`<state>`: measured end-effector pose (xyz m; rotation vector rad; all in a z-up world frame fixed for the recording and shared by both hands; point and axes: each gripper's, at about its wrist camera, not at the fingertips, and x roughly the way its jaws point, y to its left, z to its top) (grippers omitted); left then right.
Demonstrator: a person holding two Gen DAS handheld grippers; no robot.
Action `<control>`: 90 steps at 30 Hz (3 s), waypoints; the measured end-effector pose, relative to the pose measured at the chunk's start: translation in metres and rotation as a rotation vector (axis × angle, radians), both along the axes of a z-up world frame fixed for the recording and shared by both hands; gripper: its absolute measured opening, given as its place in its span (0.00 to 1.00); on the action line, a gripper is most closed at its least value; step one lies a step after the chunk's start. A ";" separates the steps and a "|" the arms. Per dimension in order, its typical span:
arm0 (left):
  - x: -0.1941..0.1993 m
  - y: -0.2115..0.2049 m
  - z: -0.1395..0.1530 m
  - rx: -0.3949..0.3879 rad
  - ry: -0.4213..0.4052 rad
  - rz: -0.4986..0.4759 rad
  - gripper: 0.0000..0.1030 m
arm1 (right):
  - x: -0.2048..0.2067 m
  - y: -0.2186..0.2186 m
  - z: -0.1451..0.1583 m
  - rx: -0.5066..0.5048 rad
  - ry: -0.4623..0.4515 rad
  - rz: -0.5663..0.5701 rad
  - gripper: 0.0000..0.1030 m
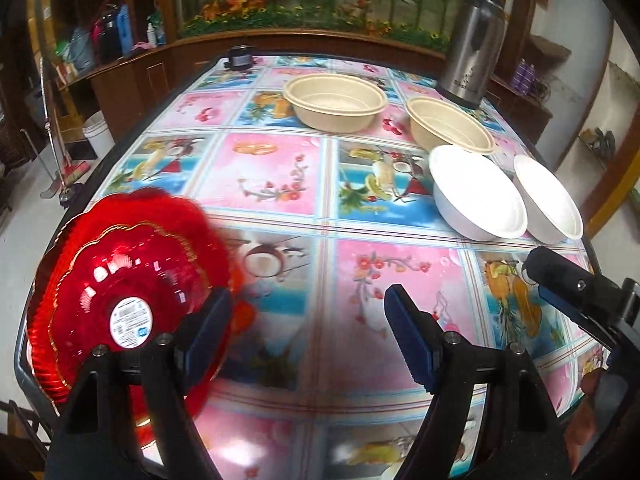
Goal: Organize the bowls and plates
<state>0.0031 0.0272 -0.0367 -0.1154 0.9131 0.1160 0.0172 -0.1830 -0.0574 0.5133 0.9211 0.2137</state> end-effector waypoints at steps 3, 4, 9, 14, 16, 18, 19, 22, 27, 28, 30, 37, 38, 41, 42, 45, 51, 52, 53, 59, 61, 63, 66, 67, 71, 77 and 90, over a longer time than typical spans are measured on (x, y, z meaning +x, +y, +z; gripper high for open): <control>0.007 -0.006 -0.001 0.001 0.010 -0.012 0.76 | 0.003 -0.011 -0.002 0.022 0.013 -0.016 0.84; 0.010 -0.009 -0.001 0.002 0.015 -0.015 0.76 | 0.005 -0.013 -0.003 0.026 0.018 -0.022 0.84; 0.030 -0.020 -0.004 -0.036 0.044 -0.037 0.76 | 0.012 -0.032 -0.006 0.045 0.044 -0.069 0.84; 0.060 -0.029 -0.008 -0.117 0.090 -0.038 0.76 | 0.024 -0.054 -0.008 0.073 0.072 -0.120 0.84; 0.075 -0.033 -0.010 -0.142 0.099 -0.033 0.76 | 0.032 -0.065 -0.012 0.092 0.095 -0.140 0.84; 0.090 -0.037 -0.012 -0.156 0.112 -0.026 0.76 | 0.042 -0.072 -0.016 0.104 0.105 -0.147 0.84; 0.096 -0.039 -0.013 -0.167 0.122 -0.022 0.76 | 0.047 -0.074 -0.018 0.107 0.119 -0.151 0.84; 0.115 -0.046 -0.015 -0.201 0.132 -0.027 0.76 | 0.062 -0.080 -0.024 0.152 0.144 -0.145 0.83; 0.135 -0.055 -0.022 -0.217 0.159 -0.034 0.76 | 0.082 -0.085 -0.026 0.153 0.149 -0.161 0.82; 0.137 -0.056 -0.024 -0.220 0.160 -0.035 0.76 | 0.086 -0.085 -0.028 0.158 0.154 -0.161 0.80; 0.140 -0.059 -0.026 -0.209 0.163 -0.035 0.76 | 0.093 -0.083 -0.031 0.150 0.164 -0.155 0.75; 0.147 -0.062 -0.036 -0.170 0.168 -0.023 0.61 | 0.104 -0.080 -0.049 0.137 0.203 -0.158 0.56; 0.149 -0.062 -0.038 -0.160 0.181 -0.024 0.53 | 0.106 -0.080 -0.051 0.137 0.209 -0.161 0.52; 0.148 -0.065 -0.039 -0.138 0.168 -0.040 0.38 | 0.108 -0.077 -0.057 0.125 0.216 -0.150 0.31; 0.148 -0.066 -0.038 -0.138 0.172 -0.048 0.35 | 0.107 -0.076 -0.059 0.135 0.220 -0.144 0.27; 0.145 -0.073 -0.035 -0.119 0.166 -0.076 0.21 | 0.103 -0.070 -0.053 0.136 0.203 -0.119 0.16; 0.139 -0.071 -0.034 -0.138 0.170 -0.099 0.12 | 0.096 -0.062 -0.046 0.121 0.182 -0.103 0.11; 0.137 -0.070 -0.032 -0.148 0.166 -0.103 0.11 | 0.094 -0.062 -0.045 0.121 0.181 -0.102 0.11; 0.136 -0.069 -0.030 -0.154 0.161 -0.106 0.11 | 0.092 -0.062 -0.045 0.124 0.181 -0.103 0.11; 0.127 -0.057 -0.024 -0.230 0.172 -0.113 0.10 | 0.081 -0.057 -0.034 0.128 0.160 -0.090 0.11; 0.122 -0.054 -0.021 -0.237 0.169 -0.114 0.10 | 0.078 -0.055 -0.030 0.127 0.153 -0.081 0.11; 0.118 -0.052 -0.019 -0.244 0.168 -0.110 0.10 | 0.074 -0.052 -0.026 0.124 0.147 -0.076 0.11; 0.110 -0.047 -0.017 -0.248 0.167 -0.098 0.10 | 0.070 -0.046 -0.023 0.123 0.140 -0.062 0.11; 0.108 -0.047 -0.017 -0.247 0.166 -0.096 0.10 | 0.068 -0.044 -0.023 0.121 0.139 -0.057 0.11; 0.093 -0.045 -0.015 -0.229 0.153 -0.093 0.10 | 0.058 -0.038 -0.024 0.119 0.137 -0.045 0.10; 0.071 -0.044 -0.013 -0.196 0.131 -0.088 0.11 | 0.045 -0.034 -0.025 0.118 0.135 -0.028 0.09; 0.032 -0.023 -0.003 -0.187 0.070 -0.056 0.11 | 0.021 -0.005 -0.010 0.068 0.093 0.028 0.09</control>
